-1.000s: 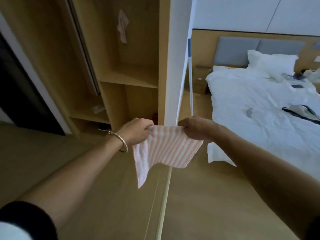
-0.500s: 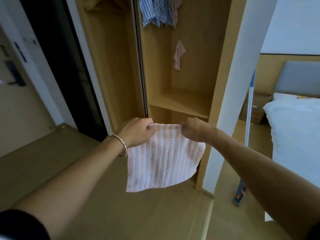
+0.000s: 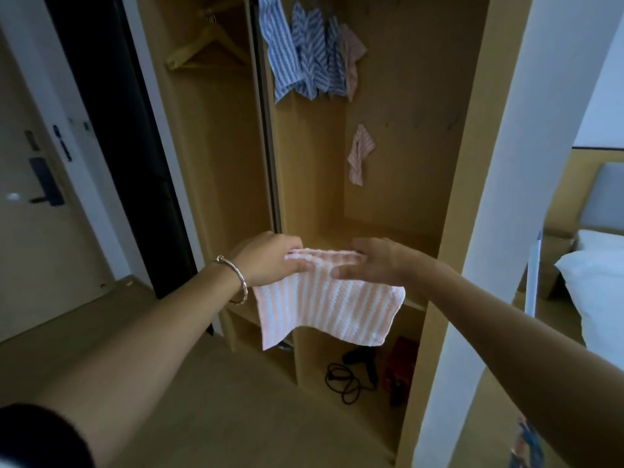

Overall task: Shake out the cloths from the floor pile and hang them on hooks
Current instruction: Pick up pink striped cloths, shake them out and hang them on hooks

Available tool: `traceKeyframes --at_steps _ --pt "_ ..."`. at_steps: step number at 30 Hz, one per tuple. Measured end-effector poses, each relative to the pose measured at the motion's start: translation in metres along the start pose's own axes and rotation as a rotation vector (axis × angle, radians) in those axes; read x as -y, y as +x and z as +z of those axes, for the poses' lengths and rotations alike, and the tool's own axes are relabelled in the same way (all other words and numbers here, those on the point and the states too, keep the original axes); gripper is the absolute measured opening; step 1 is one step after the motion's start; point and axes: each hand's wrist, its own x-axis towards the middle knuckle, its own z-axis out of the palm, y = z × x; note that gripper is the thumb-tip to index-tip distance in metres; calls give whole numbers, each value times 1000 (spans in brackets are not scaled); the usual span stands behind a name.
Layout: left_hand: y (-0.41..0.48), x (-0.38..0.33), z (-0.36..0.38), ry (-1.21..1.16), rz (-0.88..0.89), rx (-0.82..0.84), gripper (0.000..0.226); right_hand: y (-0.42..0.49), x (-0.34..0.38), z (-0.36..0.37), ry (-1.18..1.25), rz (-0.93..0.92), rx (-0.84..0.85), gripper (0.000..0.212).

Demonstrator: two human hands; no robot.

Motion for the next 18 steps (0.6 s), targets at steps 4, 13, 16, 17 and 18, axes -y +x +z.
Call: traceKeyframes --at_steps 4,13,16,17,18 --pt "54 9 16 -88 17 42 42 40 -37 -7 0 16 -47 37" --pt "187 40 49 -197 96 -21 46 147 -108 -23 87 107 -109 44" --pt "248 59 51 -201 149 -49 43 197 -126 -32 87 99 -165 30" --pt "271 66 49 -203 165 -49 42 214 -131 -38 79 105 -176 25" --pt "293 72 47 -204 182 -54 42 230 -135 -43 68 113 -181 22"
